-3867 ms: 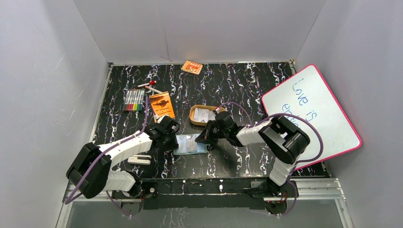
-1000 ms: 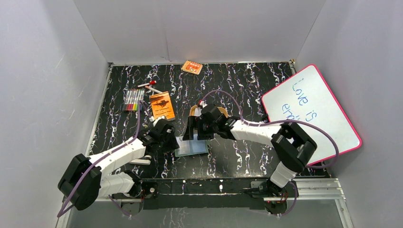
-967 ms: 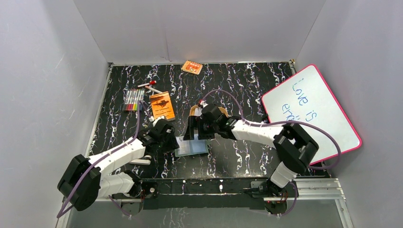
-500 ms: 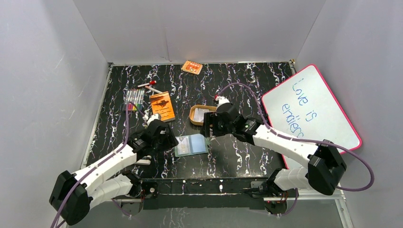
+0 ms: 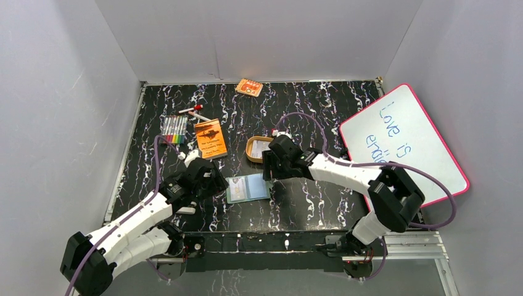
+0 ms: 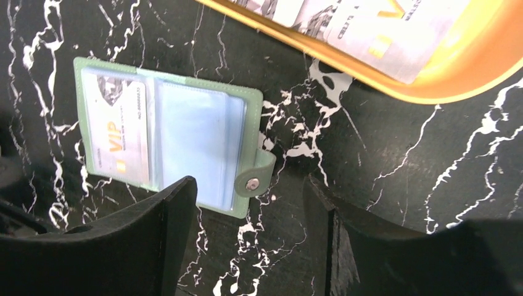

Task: Put the credit cards into the card holder
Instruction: Insert the credit card into the card holder, then close the card holder at the center of the board.

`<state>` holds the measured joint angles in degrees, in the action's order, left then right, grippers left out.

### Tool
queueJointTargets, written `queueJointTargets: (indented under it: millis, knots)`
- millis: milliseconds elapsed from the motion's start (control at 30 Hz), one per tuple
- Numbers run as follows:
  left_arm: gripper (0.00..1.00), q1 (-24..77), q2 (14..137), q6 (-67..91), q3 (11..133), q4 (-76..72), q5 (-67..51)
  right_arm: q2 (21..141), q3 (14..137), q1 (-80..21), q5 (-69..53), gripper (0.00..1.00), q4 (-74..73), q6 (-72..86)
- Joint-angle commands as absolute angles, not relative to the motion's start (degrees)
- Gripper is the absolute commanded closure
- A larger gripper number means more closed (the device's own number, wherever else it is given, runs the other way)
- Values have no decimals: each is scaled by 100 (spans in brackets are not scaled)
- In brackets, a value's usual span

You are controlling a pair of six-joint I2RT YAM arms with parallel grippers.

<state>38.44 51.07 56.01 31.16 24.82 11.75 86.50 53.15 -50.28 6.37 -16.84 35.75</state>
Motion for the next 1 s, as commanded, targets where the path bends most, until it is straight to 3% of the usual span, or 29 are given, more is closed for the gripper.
queueJointTargets:
  millis: [0, 233, 367, 833, 967]
  knots:
    - [36, 3841, 4949, 5750, 2974, 2681, 1421, 8894, 5915, -5135, 1277, 30, -2389, 3486]
    - [36, 3841, 5005, 5759, 2951, 2639, 1403, 9377, 6520, -5452, 1637, 37, -2934, 3333]
    - [36, 3836, 5003, 5730, 2970, 2645, 1364, 9628, 6769, -5524, 1777, 46, -3126, 3288]
    - [37, 3837, 4804, 5775, 2893, 2655, 1336, 9999, 6979, -5641, 1938, 47, -3427, 3156]
    - [37, 3841, 4783, 5790, 2874, 2673, 1327, 9974, 6970, -5666, 1937, 59, -3413, 3163]
